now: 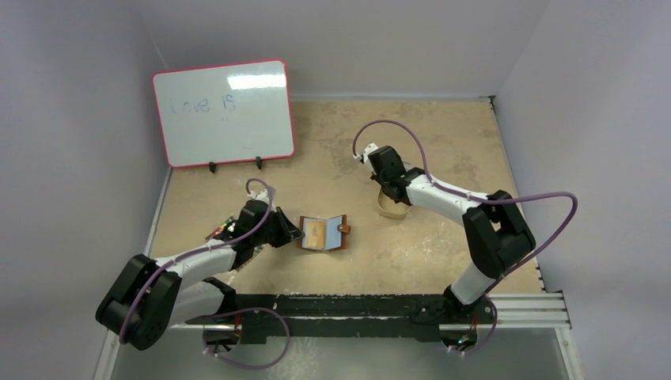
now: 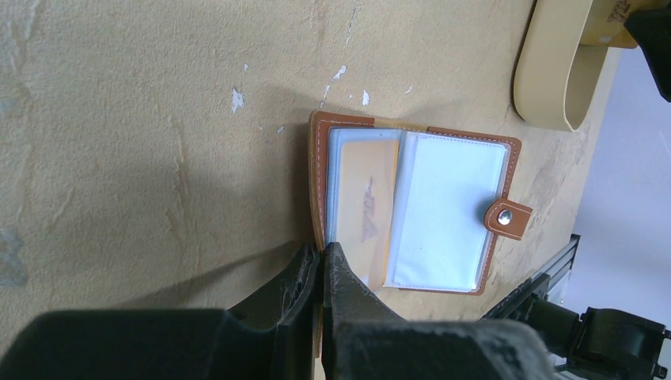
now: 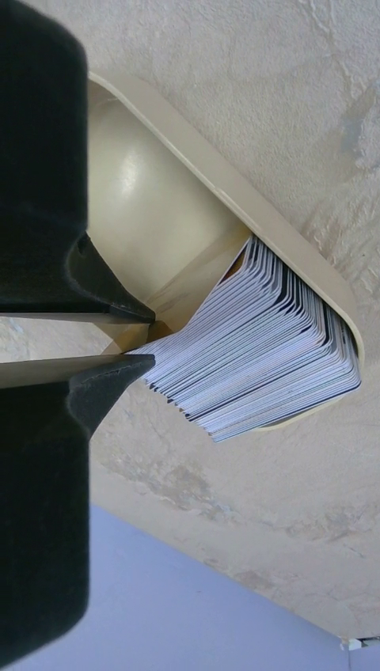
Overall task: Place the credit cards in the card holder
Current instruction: Pick up the credit card from the storage box.
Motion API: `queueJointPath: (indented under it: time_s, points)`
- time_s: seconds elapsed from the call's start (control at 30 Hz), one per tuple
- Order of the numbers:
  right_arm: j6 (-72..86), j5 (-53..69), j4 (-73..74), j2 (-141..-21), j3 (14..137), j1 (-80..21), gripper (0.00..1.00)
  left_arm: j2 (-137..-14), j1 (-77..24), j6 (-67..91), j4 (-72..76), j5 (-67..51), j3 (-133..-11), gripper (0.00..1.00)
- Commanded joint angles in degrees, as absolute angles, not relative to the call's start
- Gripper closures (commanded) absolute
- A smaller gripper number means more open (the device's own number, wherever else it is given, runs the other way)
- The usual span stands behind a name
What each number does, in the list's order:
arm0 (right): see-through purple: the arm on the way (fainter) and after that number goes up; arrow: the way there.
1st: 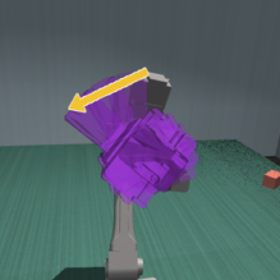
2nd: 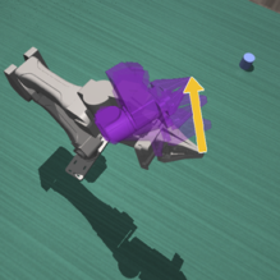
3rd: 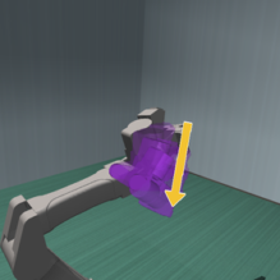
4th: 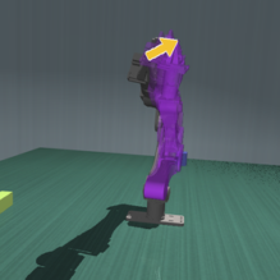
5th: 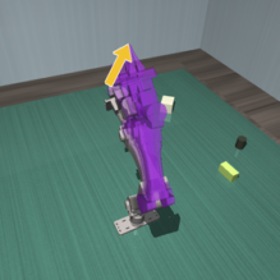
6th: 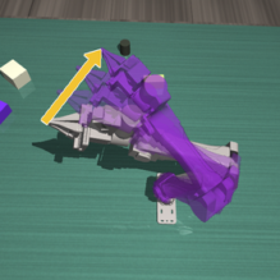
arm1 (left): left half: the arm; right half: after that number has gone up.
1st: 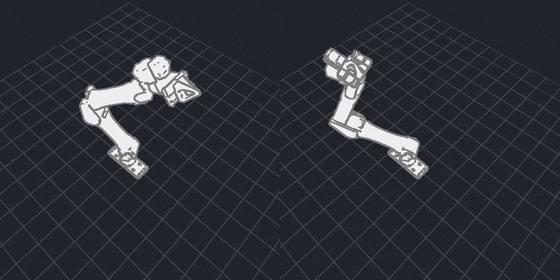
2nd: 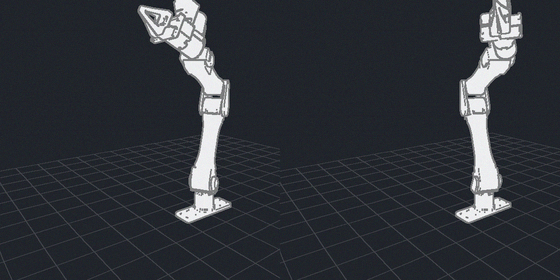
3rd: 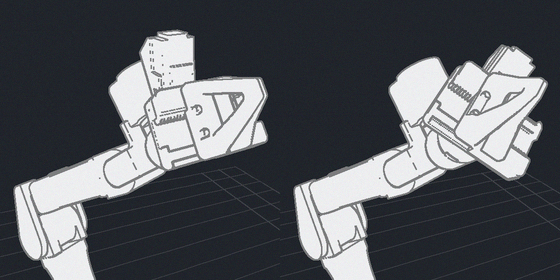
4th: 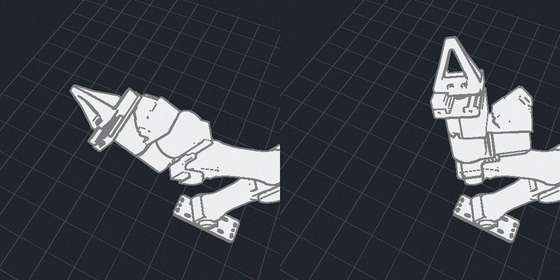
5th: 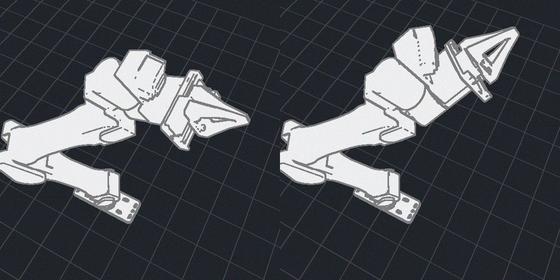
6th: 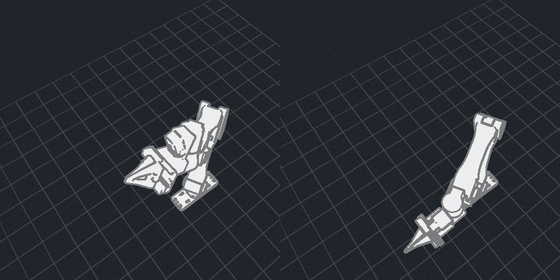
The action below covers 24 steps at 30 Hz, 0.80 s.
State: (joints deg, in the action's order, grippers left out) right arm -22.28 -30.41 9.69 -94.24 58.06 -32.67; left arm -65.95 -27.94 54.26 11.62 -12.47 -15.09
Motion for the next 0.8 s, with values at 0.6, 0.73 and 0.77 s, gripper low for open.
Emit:
queueJointPath:
  time_s: [0.6,0.73,0.77]
  points:
    - [-16.54,-9.6,17.89,-81.88,63.43,-32.55,0.98,-65.1,-28.32,53.92,12.01,-12.13,-17.49,0.9]
    - [-12.3,-2.0,16.0,-78.89,62.85,-32.54,1.0,-64.57,-28.3,54.22,11.31,-11.42,-17.6,0.87]
    - [-10.4,-0.48,14.7,-78.25,62.48,-32.52,1.0,-64.39,-28.3,54.3,11.06,-11.11,-17.58,0.85]
